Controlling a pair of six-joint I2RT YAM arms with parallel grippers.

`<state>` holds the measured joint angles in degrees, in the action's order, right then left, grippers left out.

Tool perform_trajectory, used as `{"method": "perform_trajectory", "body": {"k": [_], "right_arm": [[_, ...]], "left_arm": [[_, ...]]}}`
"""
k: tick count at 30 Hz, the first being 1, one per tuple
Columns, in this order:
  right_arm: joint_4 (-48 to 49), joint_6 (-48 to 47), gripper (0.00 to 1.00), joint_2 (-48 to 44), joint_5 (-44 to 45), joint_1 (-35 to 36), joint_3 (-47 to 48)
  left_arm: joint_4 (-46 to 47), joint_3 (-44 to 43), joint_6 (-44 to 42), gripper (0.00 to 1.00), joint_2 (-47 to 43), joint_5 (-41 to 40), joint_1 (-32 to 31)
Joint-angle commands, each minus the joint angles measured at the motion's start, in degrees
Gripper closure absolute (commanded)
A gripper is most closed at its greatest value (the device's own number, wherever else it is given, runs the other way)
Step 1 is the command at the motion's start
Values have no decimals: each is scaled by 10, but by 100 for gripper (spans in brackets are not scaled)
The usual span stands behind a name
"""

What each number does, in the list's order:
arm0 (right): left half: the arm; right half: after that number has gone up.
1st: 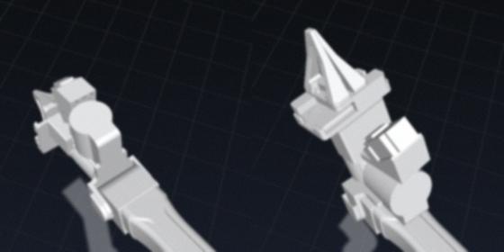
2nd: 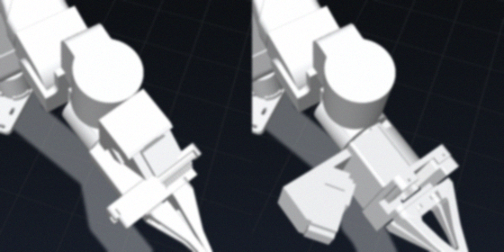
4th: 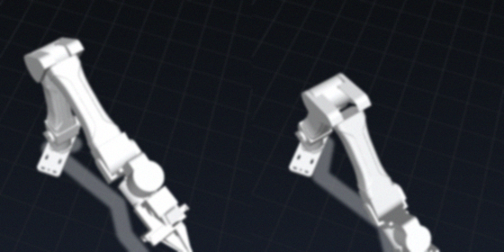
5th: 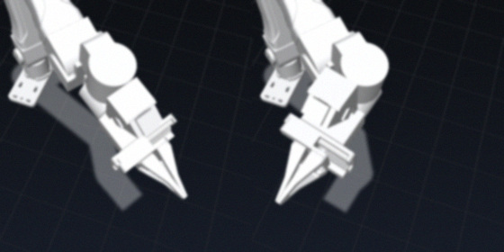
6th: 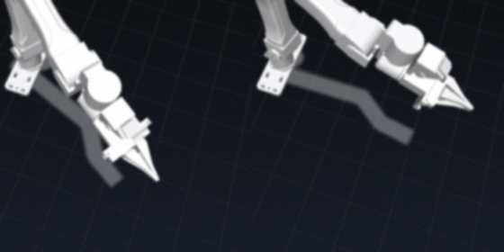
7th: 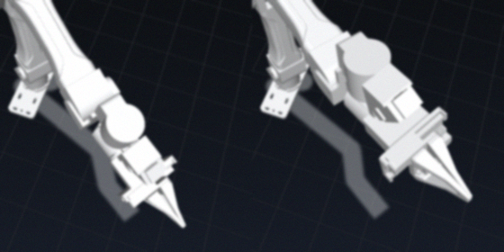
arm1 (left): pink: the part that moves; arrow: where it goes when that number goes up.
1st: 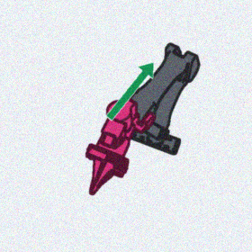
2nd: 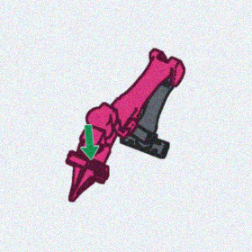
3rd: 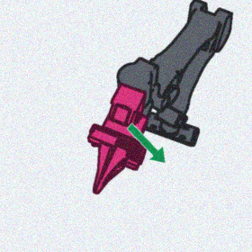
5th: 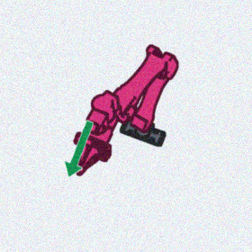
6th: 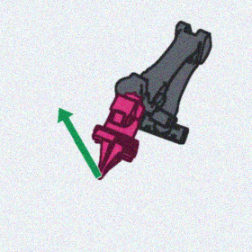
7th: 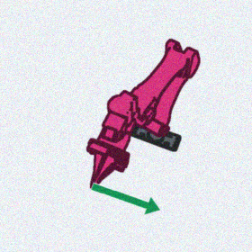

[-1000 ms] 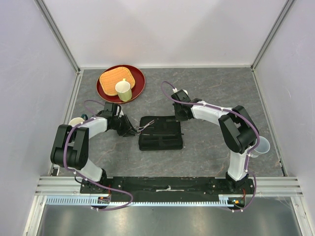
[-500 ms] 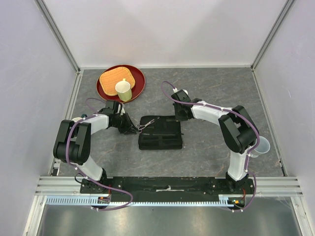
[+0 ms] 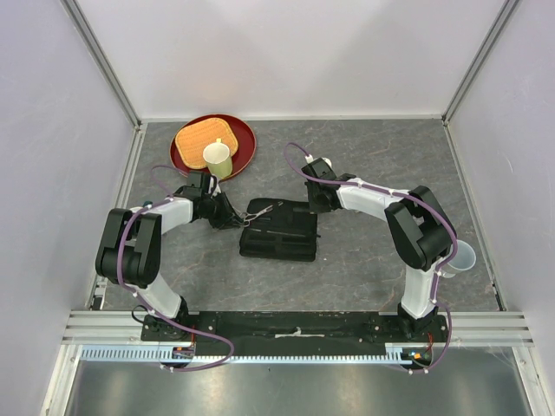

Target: Sort the hair-cutting tools

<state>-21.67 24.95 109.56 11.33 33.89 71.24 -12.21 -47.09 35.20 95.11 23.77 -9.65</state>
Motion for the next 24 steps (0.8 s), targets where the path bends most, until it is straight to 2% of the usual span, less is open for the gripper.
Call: {"method": "perform_trajectory", "body": {"k": [1,4,10,18,24], "right_arm": [[22,12,97,35,4,-1,-8],[24,12,97,41,5,-1,-7],[31,12,97,57,13,-1,-7],[116,-27,95,63,-8,-1,-9],[146,-47,94,64,-19,-1,-2]], "left_arm": [[56,-20,-7,92,7,-62,-2],[55,-23,-7,92,3,-87,-3],[62,-14,-7,84,-33,-141,-10],[70,3,-19,73,-58,-207,-22],[104,-3,-21,69,-38,-181,-25]]}}
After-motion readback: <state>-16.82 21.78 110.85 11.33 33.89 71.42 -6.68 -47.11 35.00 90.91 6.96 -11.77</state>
